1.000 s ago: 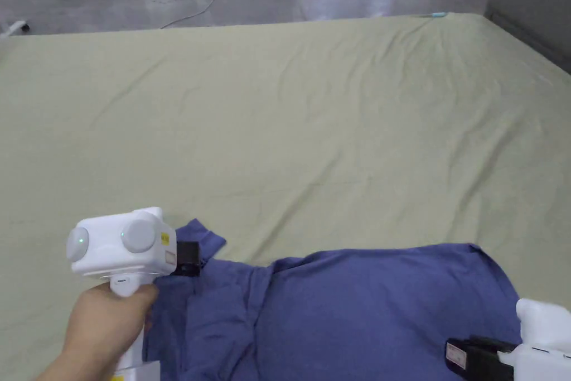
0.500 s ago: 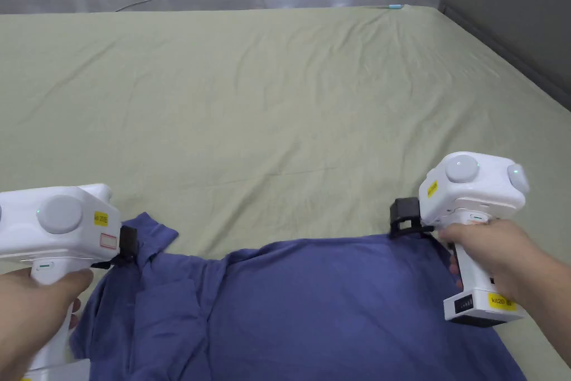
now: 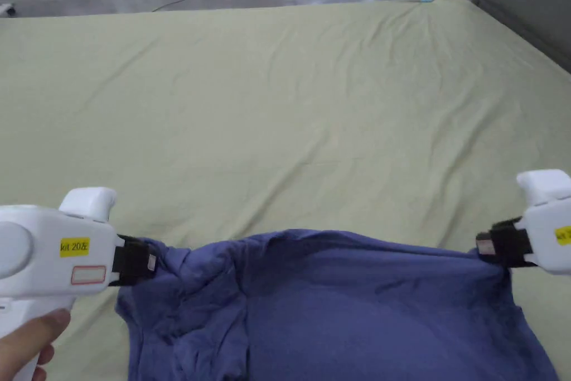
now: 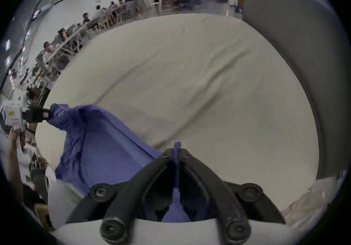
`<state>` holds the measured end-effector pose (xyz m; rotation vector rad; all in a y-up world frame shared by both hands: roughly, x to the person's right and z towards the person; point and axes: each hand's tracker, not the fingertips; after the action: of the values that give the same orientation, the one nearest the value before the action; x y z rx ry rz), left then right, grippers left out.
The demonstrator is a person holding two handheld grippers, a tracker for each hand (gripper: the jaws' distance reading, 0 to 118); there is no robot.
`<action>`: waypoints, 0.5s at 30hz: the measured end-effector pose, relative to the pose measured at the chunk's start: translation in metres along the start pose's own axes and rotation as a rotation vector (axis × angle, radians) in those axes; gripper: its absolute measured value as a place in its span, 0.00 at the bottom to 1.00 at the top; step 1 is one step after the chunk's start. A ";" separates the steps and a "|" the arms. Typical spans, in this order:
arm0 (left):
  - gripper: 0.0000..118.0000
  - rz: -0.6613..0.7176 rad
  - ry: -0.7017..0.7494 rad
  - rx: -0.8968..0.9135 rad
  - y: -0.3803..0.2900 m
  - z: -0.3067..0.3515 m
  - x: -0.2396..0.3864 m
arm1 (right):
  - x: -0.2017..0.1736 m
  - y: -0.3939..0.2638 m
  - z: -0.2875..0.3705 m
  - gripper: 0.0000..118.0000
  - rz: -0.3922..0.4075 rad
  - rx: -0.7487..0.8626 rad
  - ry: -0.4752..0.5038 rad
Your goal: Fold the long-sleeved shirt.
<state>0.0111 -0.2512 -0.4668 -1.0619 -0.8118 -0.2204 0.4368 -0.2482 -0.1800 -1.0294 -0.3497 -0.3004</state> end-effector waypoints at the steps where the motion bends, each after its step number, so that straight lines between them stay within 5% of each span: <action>1: 0.05 -0.008 -0.008 -0.010 -0.012 0.007 0.002 | 0.002 -0.012 0.008 0.00 0.002 -0.001 -0.002; 10: 0.05 0.002 -0.011 -0.312 -0.128 -0.007 -0.009 | 0.028 -0.128 -0.015 0.00 -0.080 -0.232 -0.030; 15: 0.05 0.065 -0.020 -0.370 -0.151 -0.033 -0.019 | 0.017 -0.146 -0.044 0.00 -0.002 -0.278 -0.072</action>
<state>-0.0661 -0.3576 -0.3836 -1.4379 -0.7697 -0.3134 0.3993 -0.3582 -0.0801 -1.3156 -0.3811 -0.3199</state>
